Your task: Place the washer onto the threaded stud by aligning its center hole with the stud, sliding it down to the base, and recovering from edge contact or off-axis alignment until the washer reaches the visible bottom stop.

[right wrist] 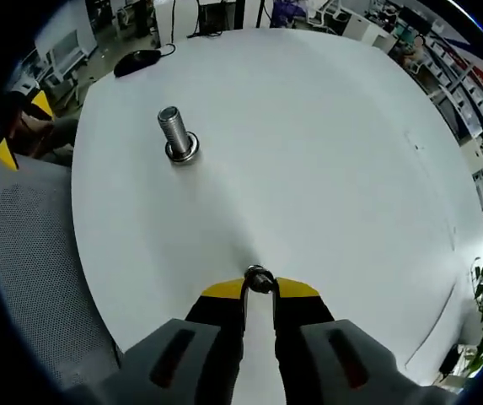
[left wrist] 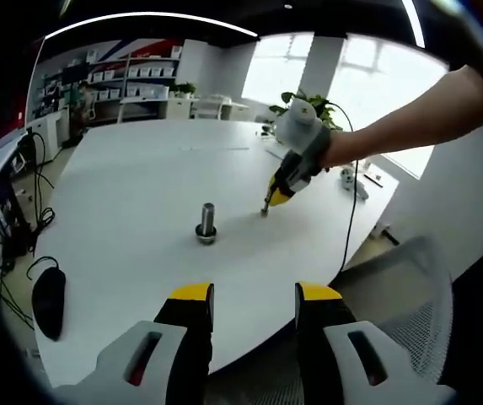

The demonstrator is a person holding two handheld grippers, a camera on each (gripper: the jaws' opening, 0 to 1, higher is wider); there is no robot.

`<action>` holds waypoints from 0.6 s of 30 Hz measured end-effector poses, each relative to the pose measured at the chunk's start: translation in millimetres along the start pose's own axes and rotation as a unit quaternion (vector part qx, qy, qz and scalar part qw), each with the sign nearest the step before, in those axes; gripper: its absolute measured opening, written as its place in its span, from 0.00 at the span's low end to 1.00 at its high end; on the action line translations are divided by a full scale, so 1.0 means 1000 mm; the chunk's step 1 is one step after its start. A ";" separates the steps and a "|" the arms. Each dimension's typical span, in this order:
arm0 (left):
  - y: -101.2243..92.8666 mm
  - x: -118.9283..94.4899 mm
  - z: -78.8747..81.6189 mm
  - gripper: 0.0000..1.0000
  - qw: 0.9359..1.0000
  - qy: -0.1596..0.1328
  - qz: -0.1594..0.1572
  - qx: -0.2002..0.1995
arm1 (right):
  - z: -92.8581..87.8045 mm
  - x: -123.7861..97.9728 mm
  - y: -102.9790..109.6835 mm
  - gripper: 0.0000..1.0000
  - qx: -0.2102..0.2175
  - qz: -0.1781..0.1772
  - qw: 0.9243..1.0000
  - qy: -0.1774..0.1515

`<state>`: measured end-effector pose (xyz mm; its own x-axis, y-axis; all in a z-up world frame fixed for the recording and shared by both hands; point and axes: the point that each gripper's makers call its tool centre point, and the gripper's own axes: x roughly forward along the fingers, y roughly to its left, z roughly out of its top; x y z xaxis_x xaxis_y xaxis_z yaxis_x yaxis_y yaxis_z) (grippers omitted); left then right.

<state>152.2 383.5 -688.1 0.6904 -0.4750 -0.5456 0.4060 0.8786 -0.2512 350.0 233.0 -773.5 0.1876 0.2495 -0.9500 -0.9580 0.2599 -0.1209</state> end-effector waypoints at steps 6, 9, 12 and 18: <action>0.001 0.001 -0.003 0.37 1.000 0.004 0.004 -0.004 | -0.004 0.009 0.000 0.14 0.002 0.007 1.000 0.006; 0.000 0.001 -0.004 0.37 1.000 0.005 0.005 -0.004 | -0.008 0.014 0.002 0.14 0.009 0.012 1.000 0.010; -0.001 0.002 -0.004 0.37 1.000 0.006 0.005 -0.004 | -0.007 0.014 0.001 0.15 0.008 0.009 1.000 0.003; -0.002 0.002 -0.003 0.37 1.000 0.006 0.008 -0.004 | -0.012 0.013 0.001 0.20 0.020 0.011 1.000 0.002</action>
<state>151.3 381.0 -690.9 0.6900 -0.4600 -0.5588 0.3900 0.8867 -0.2483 349.1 225.4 -789.4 0.1666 0.2526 -0.9531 -0.9526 0.2908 -0.0895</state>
